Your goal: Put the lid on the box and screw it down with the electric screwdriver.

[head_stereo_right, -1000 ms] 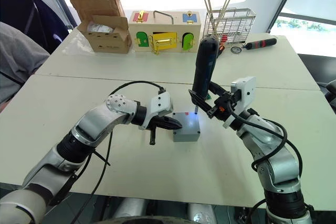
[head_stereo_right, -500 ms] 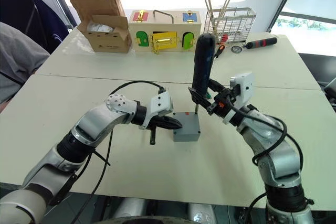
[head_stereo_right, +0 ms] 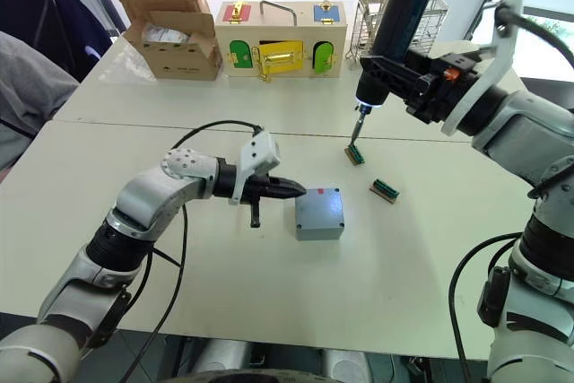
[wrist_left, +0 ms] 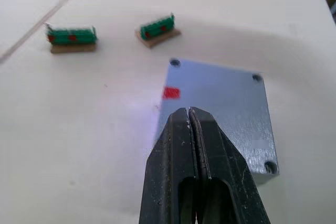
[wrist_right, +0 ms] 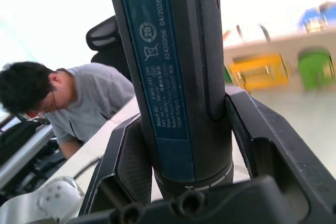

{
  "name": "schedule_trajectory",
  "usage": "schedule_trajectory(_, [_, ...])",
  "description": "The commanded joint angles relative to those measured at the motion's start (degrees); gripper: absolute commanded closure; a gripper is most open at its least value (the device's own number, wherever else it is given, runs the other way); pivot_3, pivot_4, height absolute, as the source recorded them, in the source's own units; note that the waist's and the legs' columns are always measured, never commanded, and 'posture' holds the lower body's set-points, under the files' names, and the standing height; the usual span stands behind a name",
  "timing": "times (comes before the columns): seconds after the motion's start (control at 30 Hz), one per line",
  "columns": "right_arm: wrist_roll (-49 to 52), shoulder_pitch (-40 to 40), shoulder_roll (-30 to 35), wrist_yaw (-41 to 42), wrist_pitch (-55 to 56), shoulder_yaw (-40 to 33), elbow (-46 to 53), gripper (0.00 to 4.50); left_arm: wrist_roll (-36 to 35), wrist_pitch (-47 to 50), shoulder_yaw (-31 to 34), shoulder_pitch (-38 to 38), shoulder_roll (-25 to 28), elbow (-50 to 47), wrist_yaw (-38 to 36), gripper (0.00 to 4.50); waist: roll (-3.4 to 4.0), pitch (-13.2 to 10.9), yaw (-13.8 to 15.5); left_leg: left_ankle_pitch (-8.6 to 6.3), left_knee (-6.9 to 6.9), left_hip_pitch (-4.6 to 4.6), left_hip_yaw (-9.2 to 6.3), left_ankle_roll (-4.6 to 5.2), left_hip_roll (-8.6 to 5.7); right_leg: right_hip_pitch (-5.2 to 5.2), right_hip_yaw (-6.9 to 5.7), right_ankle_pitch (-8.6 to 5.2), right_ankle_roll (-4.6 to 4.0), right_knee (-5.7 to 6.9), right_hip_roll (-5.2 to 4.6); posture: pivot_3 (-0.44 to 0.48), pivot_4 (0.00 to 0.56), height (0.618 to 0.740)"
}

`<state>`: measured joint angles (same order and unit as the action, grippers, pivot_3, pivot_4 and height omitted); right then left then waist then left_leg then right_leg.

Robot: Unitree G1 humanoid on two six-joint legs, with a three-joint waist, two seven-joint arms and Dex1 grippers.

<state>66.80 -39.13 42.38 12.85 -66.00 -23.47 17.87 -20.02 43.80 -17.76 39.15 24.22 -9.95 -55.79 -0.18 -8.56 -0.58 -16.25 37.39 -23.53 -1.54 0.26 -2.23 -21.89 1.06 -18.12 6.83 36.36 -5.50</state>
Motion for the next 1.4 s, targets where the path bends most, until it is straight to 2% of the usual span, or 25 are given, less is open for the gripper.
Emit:
schedule_trajectory(0.03, [-1.82,-1.22,5.27,0.10,-2.10,0.79,-0.10,2.59,-4.21,2.37,3.89,1.69,-1.47,-3.25,1.01,4.50,0.07,-0.09,0.14,0.02,0.01,-0.03,0.00,0.02,-0.03,-0.05,0.00,0.00,0.01,0.05,-0.02,0.000,0.150,0.740])
schedule_trajectory(0.17, [-7.42,-0.23,20.91,4.60,-16.34,7.66,-12.62,2.59,-8.34,5.52,2.91,0.74,2.03,-10.89,-2.52,4.50,0.09,-0.12,0.74,0.14,0.60,-0.91,-0.04,-0.18,-0.07,-0.85,-0.04,0.00,0.02,0.74,0.00,0.000,0.150,0.740])
schedule_trajectory(0.33, [-14.53,5.30,30.06,13.59,-19.64,18.93,-20.64,2.59,-6.63,3.19,-1.22,-1.30,5.74,-15.50,-3.66,4.50,0.16,-0.19,1.08,0.11,0.75,-0.92,0.07,-0.10,-0.13,-0.86,0.02,-0.01,0.01,0.63,-0.06,0.000,0.150,0.740])
schedule_trajectory(0.47, [-17.08,4.42,28.19,18.16,-22.30,21.91,-27.93,2.59,-6.25,2.61,-3.47,-2.74,6.14,-17.10,-3.05,4.50,0.38,-0.32,0.64,0.07,0.76,-0.83,0.07,0.20,-0.11,-0.83,0.03,0.00,0.00,0.82,-0.02,0.000,0.150,0.740])
schedule_trajectory(0.57, [-21.35,1.67,25.13,16.42,-23.41,23.11,-31.85,2.59,-5.22,2.15,-4.06,-3.91,6.29,-17.80,-1.17,4.50,0.58,-0.40,-0.20,0.09,0.76,-0.81,0.09,0.21,-0.11,-0.87,0.07,0.00,0.01,0.90,0.01,0.000,0.150,0.740])
schedule_trajectory(0.9, [-28.61,0.51,22.43,20.73,-22.73,27.37,-34.41,2.59,-5.76,3.41,-3.15,-7.65,7.45,-19.93,2.84,4.50,0.57,-0.43,0.26,0.22,0.82,-0.86,0.04,-0.01,-0.13,-0.86,0.02,0.00,0.04,0.92,0.13,0.000,0.150,0.740])
schedule_trajectory(0.97, [-30.53,1.09,21.97,20.51,-21.34,27.59,-34.12,1.55,-5.03,2.86,-3.12,-7.78,8.05,-19.37,3.16,4.50,0.56,-0.43,0.21,0.17,0.84,-0.85,0.04,0.08,-0.14,-0.84,0.02,0.01,0.05,0.91,0.14,0.000,0.150,0.740])
schedule_trajectory(1.1, [-32.74,1.93,22.02,21.19,-18.49,27.31,-31.62,0.14,-3.32,1.71,-1.96,-7.15,9.87,-16.69,3.68,4.50,0.51,-0.41,0.02,0.18,0.84,-0.80,0.03,0.05,-0.13,-0.80,0.02,0.01,0.06,0.92,0.16,0.000,0.150,0.740])
schedule_trajectory(1.13, [-33.99,1.84,22.70,21.68,-15.94,27.60,-31.00,0.02,-3.07,1.46,-1.78,-7.14,10.42,-16.28,3.59,4.50,0.51,-0.41,0.05,0.18,0.84,-0.80,0.03,0.06,-0.13,-0.80,0.02,0.01,0.06,0.92,0.16,0.000,0.150,0.740])
schedule_trajectory(1.23, [-37.33,-0.41,24.24,25.01,-6.32,27.28,-29.50,0.02,-2.00,0.73,-1.95,-7.68,12.51,-15.61,2.98,4.50,0.52,-0.41,0.02,0.19,0.85,-0.81,0.05,0.04,-0.16,-0.84,0.00,0.02,0.07,0.92,0.16,0.000,0.150,0.740])
schedule_trajectory(1.3, [-35.12,-4.03,24.28,29.67,-2.54,23.95,-25.95,0.02,-0.70,1.10,-3.32,-8.25,14.34,-15.05,2.75,4.50,0.63,-0.48,-0.25,0.26,0.83,-0.83,0.08,-0.09,-0.16,-0.88,0.01,0.02,0.08,0.93,0.17,0.000,0.150,0.740])
schedule_trajectory(1.4, [-31.52,-0.15,25.35,37.32,2.86,20.69,-13.75,0.02,0.48,0.52,-5.22,-9.40,15.53,-14.74,1.95,4.50,0.66,-0.49,-0.15,0.28,0.74,-0.83,0.10,-0.12,-0.10,-0.99,0.07,0.03,0.09,0.97,0.26,0.000,0.150,0.740])
